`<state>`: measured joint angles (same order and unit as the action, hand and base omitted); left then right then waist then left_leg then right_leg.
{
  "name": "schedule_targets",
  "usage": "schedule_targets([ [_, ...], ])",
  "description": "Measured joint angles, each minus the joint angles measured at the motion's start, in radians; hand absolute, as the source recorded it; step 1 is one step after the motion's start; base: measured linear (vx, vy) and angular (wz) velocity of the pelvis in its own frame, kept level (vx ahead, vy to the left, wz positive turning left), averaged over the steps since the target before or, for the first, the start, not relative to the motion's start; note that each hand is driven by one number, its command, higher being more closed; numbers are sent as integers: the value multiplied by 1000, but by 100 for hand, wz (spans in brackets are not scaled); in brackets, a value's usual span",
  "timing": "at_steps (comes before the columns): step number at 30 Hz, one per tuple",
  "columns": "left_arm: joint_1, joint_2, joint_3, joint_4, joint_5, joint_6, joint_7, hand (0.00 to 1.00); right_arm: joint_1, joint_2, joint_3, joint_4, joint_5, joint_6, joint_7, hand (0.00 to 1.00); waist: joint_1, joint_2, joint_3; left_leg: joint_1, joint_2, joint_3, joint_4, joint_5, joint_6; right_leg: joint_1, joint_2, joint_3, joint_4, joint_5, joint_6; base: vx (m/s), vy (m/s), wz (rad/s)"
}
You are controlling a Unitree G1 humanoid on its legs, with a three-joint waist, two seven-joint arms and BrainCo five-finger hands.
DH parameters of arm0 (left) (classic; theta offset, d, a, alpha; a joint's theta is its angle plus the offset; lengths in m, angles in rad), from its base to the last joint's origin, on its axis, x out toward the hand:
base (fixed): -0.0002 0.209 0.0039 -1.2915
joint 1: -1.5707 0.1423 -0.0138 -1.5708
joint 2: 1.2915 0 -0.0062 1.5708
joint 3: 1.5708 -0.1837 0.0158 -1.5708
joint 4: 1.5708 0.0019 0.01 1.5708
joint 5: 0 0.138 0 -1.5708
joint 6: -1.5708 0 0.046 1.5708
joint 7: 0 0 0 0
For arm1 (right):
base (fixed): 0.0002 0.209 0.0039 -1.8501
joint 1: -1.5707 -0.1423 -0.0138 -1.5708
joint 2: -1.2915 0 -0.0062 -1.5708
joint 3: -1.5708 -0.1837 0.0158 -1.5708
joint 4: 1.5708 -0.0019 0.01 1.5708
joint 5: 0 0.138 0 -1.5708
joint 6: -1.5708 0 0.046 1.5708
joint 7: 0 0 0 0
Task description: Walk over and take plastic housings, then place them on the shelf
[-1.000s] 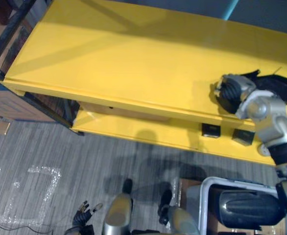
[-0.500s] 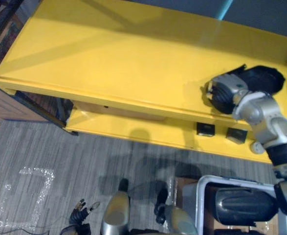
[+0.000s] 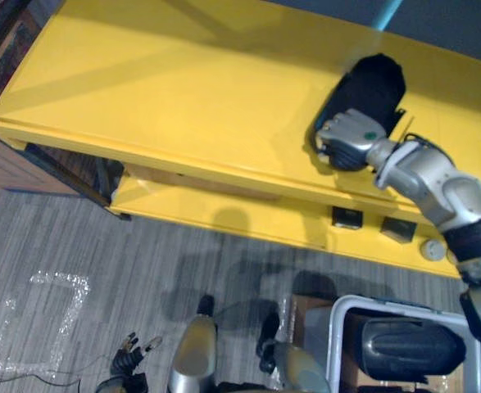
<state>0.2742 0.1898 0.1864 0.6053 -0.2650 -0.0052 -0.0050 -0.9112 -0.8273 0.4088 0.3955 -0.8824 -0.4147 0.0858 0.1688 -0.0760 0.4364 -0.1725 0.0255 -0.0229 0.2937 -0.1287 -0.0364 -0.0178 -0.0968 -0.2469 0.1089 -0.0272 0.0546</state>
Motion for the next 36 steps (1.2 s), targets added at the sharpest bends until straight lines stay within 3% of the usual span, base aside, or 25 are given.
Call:
schedule_targets([
  [2, 0, 0, 0, 0, 0, 0, 1, 0, -9, -1, 6, 18, 1, 10, 3, 100, 8, 0, 0, -2, 2, 0, 3, 0, 0, 0, 2, 1, -1, 1, 0, -41, -3, -2],
  [3, 0, 0, 0, 1, 0, 0, 2, 0, -9, -1, 6, 23, 1, 21, 6, 0, 12, 0, 0, -4, 3, 0, 3, 0, 0, 0, 4, 1, -3, 2, 0, -46, -4, 0],
  [5, 0, 0, -1, 3, 0, 2, 2, 0, -13, -1, 6, 30, -4, 46, 24, 0, 15, 0, 0, -5, 4, 0, 3, 0, 0, 1, 5, 1, -6, 4, 0, -49, -2, -1],
  [8, 0, 0, -2, 3, 0, 3, 2, 0, -36, -1, 6, 69, -26, 122, 48, 0, 15, 0, 0, -5, 6, 3, 0, 1, 0, 2, 7, 3, -15, 13, 0, -41, 3, -3],
  [14, 0, -2, -13, 3, -1, 3, 2, 0, -36, 5, -11, 110, -14, 260, -5, 0, 12, 4, -3, -3, 7, 4, -8, 9, -4, 2, 9, 3, -26, 19, 1, 0, 0, 0],
  [16, 0, -5, -19, 3, -1, 4, 3, 0, -4, 32, -80, 68, -16, 355, -24, 0, 10, 7, -6, -3, 7, 5, -9, 11, -4, 2, 9, 3, -28, 20, 1, 0, 0, 0],
  [17, 0, -5, -33, 3, -2, 4, 5, 0, 29, 63, -137, 18, -17, 470, -25, 0, 8, 11, -8, -2, 7, 6, -8, 11, -4, 2, 8, 3, -29, 20, 1, 0, 0, 0],
  [19, 0, -22, -56, 4, -6, 6, 20, 0, 111, 148, -268, -117, -25, 655, -65, 0, 0, 21, -14, -1, 6, 11, -8, 11, -4, 1, 6, 6, -29, 21, 1, 14, 9, -4],
  [21, 1, -44, -57, 8, -15, 6, 35, 0, 153, 192, -279, -235, -35, 710, -84, 0, -19, 27, -18, 5, 6, 20, -10, 11, -4, 1, 5, 13, -29, 22, 2, -1, 24, -12],
  [25, 0, -53, -89, 27, -43, 2, 45, 0, 241, 279, -200, -453, 17, 719, -84, 0, -47, 39, -40, 20, 14, 37, -23, 11, -4, -1, 6, 36, -31, 25, 2, -19, 12, -20],
  [27, 0, -55, -90, 54, -44, -10, 54, 0, 275, 313, -146, -521, 145, 715, -83, 0, -46, 43, -48, 35, 22, 58, -32, 11, -5, 0, 10, 55, -31, 26, 0, -29, -8, -21],
  [33, 0, -71, -89, 105, -52, -23, 70, 0, 309, 365, -79, -554, 464, 636, -56, 0, -49, 44, -51, 49, 23, 60, -50, 19, -10, 3, 10, 57, -29, 28, 0, -28, -5, -3],
  [36, 2, -79, -84, 124, -51, -51, 69, 0, 304, 399, -34, -546, 580, 559, 1, 0, -44, 43, -55, 51, 17, 52, -67, 31, -10, 4, 8, 50, -29, 28, 1, -2, 1, 8],
])
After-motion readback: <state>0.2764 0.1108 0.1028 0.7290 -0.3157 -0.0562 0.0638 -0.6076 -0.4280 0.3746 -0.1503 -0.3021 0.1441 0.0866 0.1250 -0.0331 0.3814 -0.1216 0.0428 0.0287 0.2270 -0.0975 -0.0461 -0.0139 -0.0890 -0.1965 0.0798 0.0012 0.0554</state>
